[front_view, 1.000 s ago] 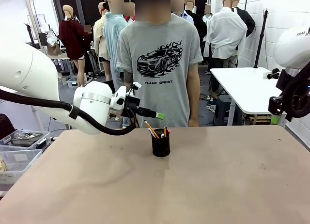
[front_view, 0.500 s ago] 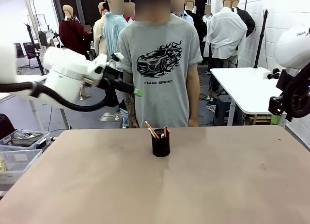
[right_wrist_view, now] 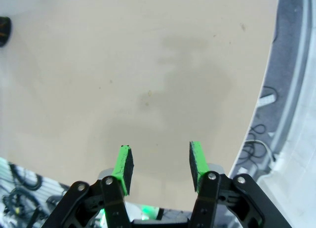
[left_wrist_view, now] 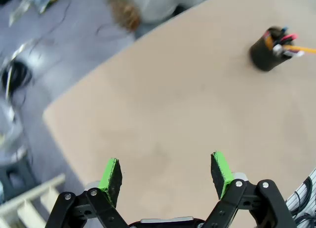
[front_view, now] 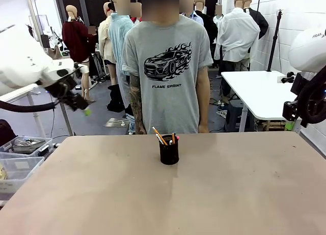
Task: Place the pens into the pen holder.
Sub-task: Pick up a writing instrument from the table and place it into the Pen holder.
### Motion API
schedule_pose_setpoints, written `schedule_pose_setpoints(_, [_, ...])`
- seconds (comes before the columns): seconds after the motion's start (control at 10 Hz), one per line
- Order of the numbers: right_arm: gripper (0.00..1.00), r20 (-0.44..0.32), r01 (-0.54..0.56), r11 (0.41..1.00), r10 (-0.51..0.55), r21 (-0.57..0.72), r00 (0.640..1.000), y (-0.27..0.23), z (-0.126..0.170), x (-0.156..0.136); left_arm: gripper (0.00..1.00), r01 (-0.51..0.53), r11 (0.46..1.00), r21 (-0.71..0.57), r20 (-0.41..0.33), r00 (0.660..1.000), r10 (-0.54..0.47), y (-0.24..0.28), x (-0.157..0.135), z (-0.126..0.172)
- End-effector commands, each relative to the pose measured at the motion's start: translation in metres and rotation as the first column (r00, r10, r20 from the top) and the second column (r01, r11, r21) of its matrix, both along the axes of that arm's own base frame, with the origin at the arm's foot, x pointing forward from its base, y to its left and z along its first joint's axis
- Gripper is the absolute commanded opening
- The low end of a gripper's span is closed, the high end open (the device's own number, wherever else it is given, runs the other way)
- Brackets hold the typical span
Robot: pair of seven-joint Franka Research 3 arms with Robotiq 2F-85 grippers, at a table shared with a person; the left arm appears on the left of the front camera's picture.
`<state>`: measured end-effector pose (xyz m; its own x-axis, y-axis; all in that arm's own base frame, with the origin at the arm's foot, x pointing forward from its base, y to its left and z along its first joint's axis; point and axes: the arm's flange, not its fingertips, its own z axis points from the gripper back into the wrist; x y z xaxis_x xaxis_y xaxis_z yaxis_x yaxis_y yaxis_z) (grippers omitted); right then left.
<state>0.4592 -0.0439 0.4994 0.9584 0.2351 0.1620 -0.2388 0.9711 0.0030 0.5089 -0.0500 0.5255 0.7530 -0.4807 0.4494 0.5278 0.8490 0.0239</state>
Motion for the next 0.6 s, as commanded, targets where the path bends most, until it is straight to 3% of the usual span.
schedule_pose_setpoints(0.0, [0.59,0.010,-0.004,1.000,0.004,-0.015,1.000,0.001,-0.002,0.000,0.94,-0.159,0.985,0.064,-0.128,0.978,0.166,0.011,-0.028,0.012])
schedule_pose_setpoints(0.1, [0.59,0.010,-0.004,1.000,0.004,-0.015,1.000,0.001,-0.002,0.000,0.94,-0.229,0.969,0.097,-0.132,0.962,0.241,0.022,-0.040,0.012])
schedule_pose_setpoints(0.2, [0.59,0.010,-0.004,1.000,0.004,-0.015,1.000,0.001,-0.002,0.000,0.94,-0.263,0.958,0.116,-0.086,0.958,0.273,0.025,-0.046,0.012])
schedule_pose_setpoints(0.3, [0.59,0.010,-0.004,1.000,0.004,-0.015,1.000,0.001,-0.002,0.000,0.94,-0.366,0.926,0.098,-0.038,0.928,0.371,0.009,-0.047,0.000])
schedule_pose_setpoints(0.4, [0.59,0.010,-0.004,1.000,0.004,-0.015,1.000,0.001,-0.002,0.000,0.94,-0.232,0.966,0.109,-0.099,0.965,0.243,0.034,-0.039,0.010])
schedule_pose_setpoints(0.5, [0.59,0.010,-0.004,1.000,0.004,-0.015,1.000,0.001,-0.002,0.000,0.94,-0.232,0.966,0.109,-0.099,0.965,0.243,0.034,-0.039,0.010])
